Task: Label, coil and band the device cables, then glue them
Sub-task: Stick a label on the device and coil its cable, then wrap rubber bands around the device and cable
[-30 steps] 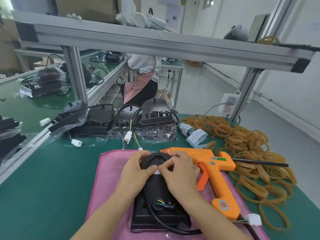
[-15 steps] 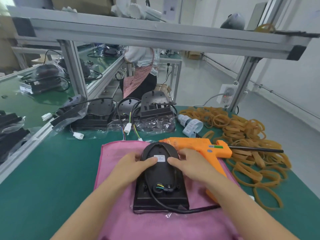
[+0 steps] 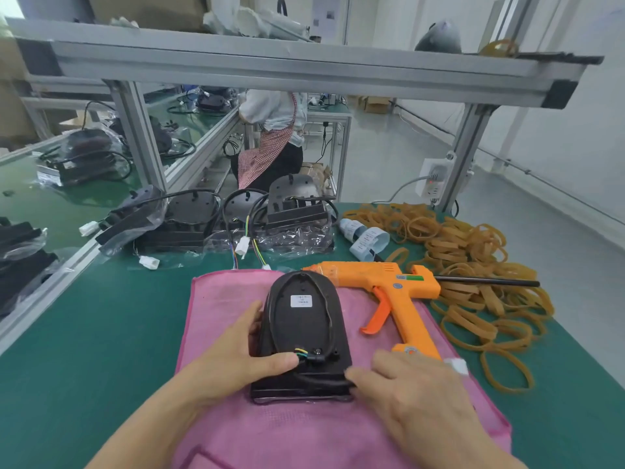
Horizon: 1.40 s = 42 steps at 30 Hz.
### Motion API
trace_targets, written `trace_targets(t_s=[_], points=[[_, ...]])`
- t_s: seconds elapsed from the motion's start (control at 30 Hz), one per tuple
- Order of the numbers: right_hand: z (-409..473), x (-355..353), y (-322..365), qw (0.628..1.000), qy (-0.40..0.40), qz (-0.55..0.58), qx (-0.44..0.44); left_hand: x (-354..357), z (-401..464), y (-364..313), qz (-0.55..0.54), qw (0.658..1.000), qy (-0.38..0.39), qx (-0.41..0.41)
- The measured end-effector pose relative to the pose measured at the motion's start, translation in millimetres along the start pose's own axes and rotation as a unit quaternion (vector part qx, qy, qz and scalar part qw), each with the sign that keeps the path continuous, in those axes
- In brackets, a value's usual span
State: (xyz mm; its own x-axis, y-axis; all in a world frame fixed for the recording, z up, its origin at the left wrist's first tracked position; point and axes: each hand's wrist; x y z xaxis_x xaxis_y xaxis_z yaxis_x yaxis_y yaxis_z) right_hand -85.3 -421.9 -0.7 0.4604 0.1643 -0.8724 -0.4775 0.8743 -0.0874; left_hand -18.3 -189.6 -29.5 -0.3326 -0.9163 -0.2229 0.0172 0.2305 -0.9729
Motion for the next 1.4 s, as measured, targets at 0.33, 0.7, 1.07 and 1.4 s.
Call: trace_targets(t_s=[0.33,0.7,1.07,1.4], points=[[33,22,-9,0.957,0.057,0.248,0.136,3,-4,0,0.018,0.999,-0.026,0.017],[55,42,-27,0.713,0.210,0.568,0.354,-2,33,-13,-0.081,0.983,-0.092,-0.134],[63,45,-26,0.592,0.079,0.709,0.374,-5,34,-16,-0.350,0.933,-0.033,-0.073],[82,49,-45,0.731,0.205,0.541,0.363,-5,44,-17,-0.352,0.931,-0.053,-0.079]])
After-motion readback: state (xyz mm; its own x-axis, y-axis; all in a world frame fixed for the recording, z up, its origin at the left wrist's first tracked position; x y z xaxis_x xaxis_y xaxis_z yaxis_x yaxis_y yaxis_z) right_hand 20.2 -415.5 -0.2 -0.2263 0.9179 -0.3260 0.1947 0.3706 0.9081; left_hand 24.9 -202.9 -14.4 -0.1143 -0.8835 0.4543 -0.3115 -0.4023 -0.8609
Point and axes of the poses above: each hand's wrist, its own z-axis towards the middle knuckle, its own x-axis out of the palm, y = z × x, and after that the axes turned 2 degrees about x, right-handed
